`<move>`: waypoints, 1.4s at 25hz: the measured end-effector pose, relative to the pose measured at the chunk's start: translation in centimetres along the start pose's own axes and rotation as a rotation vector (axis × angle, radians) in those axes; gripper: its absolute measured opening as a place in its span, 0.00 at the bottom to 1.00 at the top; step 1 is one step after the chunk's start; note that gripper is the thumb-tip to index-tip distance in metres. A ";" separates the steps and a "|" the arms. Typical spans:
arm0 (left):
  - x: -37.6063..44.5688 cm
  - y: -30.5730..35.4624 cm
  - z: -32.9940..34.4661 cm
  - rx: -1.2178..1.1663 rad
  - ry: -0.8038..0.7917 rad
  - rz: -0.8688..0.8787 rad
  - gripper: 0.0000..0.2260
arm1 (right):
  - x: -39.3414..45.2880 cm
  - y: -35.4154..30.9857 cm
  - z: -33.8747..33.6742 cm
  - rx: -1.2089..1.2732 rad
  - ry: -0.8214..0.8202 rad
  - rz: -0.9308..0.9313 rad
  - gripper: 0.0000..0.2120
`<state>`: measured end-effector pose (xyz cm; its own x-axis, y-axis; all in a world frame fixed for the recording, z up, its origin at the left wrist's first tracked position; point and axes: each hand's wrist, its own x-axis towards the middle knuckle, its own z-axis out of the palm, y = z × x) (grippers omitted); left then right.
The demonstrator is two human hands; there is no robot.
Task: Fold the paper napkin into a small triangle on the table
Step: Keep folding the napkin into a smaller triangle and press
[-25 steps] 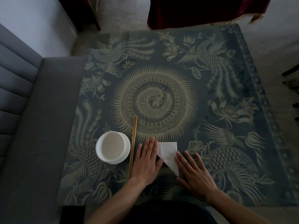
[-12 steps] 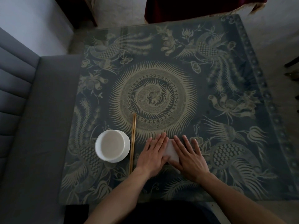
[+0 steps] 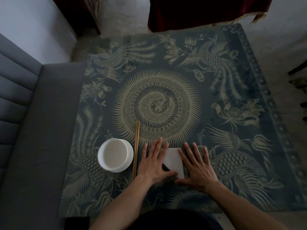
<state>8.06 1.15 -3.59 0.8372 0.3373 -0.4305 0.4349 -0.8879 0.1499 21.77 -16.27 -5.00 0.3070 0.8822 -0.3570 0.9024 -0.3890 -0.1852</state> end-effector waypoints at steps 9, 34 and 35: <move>-0.4 -0.3 -0.4 -0.113 0.128 0.009 0.43 | -0.4 0.4 0.0 0.018 0.094 0.007 0.49; 1.0 1.0 -3.9 -0.433 0.130 -0.267 0.06 | -2.2 -0.9 0.6 -0.023 0.112 -0.118 0.27; 1.0 1.0 -3.9 -0.460 0.143 -0.264 0.05 | -2.1 -0.9 0.6 -0.028 0.112 -0.113 0.27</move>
<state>10.62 1.79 -0.39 0.7027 0.5980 -0.3855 0.7096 -0.5497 0.4408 20.07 -17.96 -4.64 0.2329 0.9447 -0.2308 0.9407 -0.2790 -0.1928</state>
